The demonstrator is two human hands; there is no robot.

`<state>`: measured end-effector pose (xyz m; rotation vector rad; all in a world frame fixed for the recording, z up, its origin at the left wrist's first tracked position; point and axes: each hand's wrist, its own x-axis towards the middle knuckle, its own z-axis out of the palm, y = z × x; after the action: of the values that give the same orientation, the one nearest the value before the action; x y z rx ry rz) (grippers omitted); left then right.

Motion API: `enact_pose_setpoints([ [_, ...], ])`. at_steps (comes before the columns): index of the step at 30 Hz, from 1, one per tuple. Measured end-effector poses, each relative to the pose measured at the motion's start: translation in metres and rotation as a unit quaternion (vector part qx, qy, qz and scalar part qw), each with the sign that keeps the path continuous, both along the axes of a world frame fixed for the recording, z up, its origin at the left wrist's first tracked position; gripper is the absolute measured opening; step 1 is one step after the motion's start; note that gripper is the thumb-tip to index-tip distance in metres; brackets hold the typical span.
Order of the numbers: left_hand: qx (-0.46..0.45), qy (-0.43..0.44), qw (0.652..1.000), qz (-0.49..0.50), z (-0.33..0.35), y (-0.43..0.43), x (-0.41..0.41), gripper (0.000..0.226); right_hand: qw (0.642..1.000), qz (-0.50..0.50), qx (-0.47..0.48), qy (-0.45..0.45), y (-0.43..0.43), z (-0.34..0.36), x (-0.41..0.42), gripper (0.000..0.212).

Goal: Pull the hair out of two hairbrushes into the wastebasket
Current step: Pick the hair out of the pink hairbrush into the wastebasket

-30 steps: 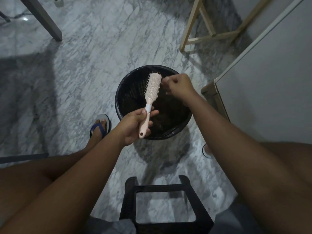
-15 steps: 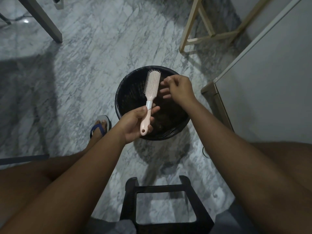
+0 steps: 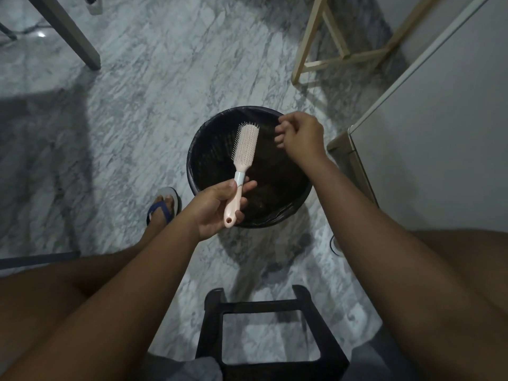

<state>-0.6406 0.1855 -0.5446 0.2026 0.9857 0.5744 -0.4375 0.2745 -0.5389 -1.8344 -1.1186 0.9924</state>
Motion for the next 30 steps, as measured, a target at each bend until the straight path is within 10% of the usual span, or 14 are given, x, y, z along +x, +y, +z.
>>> enact_pose_setpoints([
  [7,0.018,0.023,0.999,-0.028,-0.001,-0.001,0.009,0.034,0.969,0.203,-0.037,-0.133,-0.006,0.006,-0.03,0.091],
  [14,0.052,0.046,0.996,-0.055,0.003,-0.004,0.006,0.032,0.972,0.118,0.009,-0.201,0.021,0.018,-0.026,0.022],
  [22,0.039,-0.015,0.999,-0.002,0.005,0.0,0.001,0.033,0.999,0.012,-0.025,-0.034,0.028,0.014,-0.002,0.018],
  [30,0.044,0.019,0.999,0.009,0.003,0.002,0.004,0.032,0.985,0.154,-0.054,-0.057,-0.008,-0.013,-0.002,0.035],
])
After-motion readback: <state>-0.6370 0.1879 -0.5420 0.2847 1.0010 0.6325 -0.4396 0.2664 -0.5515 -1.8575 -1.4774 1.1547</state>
